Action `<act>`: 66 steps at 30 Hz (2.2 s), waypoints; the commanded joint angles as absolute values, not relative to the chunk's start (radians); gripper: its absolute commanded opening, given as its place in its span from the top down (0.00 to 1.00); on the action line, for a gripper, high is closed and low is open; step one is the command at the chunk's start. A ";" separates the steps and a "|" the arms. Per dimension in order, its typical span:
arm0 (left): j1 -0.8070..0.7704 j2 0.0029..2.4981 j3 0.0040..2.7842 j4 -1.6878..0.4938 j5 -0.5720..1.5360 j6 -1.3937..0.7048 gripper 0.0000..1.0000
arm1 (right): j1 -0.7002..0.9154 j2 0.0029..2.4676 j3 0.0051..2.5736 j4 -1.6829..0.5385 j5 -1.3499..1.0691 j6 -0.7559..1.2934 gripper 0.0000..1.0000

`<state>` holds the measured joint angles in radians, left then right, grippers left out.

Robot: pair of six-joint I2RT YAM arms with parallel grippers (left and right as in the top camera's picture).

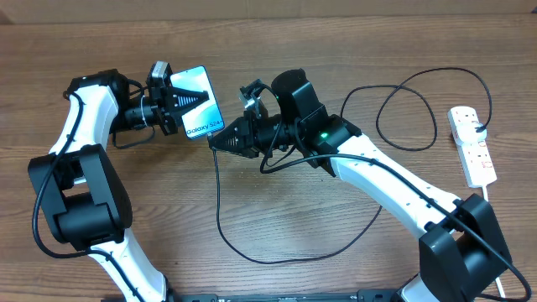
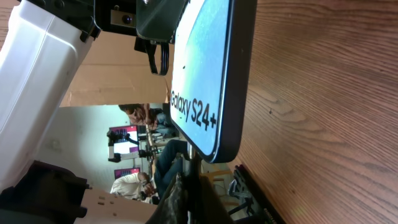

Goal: Plug charger to phone and switch on socket

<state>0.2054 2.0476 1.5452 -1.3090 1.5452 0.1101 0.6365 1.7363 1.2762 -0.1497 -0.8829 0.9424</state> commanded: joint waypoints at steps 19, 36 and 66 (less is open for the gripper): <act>0.206 2.033 1.546 -1.335 1.580 0.103 0.96 | 0.640 1.723 1.293 -0.139 -0.853 0.943 0.96; 0.202 2.033 1.546 -1.336 1.581 0.104 0.96 | 0.642 1.723 1.293 -0.135 -0.823 0.947 0.96; 0.202 2.033 1.546 -1.335 1.581 0.127 0.96 | 0.661 1.724 1.293 -0.094 -0.830 0.923 0.96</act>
